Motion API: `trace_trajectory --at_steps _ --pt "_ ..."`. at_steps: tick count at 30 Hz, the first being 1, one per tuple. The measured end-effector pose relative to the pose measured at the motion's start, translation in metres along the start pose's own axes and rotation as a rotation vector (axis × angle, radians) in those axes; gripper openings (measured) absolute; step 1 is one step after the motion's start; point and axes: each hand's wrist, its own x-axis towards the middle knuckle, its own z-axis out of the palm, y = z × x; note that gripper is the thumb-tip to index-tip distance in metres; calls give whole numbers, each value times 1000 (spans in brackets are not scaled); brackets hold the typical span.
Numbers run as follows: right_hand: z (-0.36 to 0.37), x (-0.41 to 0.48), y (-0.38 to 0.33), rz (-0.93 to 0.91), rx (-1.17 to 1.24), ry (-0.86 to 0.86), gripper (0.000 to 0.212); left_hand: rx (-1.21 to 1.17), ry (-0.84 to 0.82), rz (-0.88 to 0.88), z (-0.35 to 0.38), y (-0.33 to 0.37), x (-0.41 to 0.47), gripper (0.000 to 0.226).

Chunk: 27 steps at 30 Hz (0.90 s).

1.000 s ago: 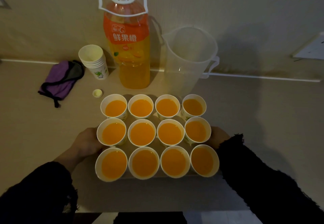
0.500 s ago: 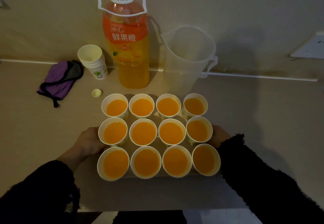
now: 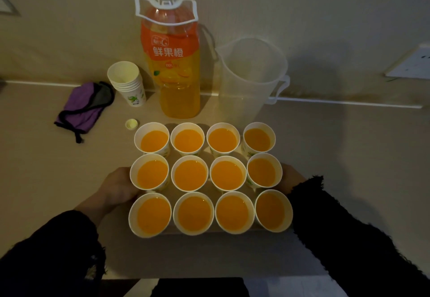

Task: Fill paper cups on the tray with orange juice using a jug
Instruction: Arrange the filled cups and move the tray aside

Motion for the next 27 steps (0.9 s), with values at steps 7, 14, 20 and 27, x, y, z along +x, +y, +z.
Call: trace_trajectory --at_steps 7,14,20,27 --pt "5 -13 -14 -54 96 30 19 -97 17 2 -9 5 -8 36" --pt "2 -23 -28 -51 24 49 9 -158 10 30 -17 6 -12 20" --pt "3 -35 -38 -49 53 81 11 -185 -19 29 -24 11 -22 37" --pt "1 -46 -42 -24 30 88 15 -160 -31 32 -33 16 -29 29"
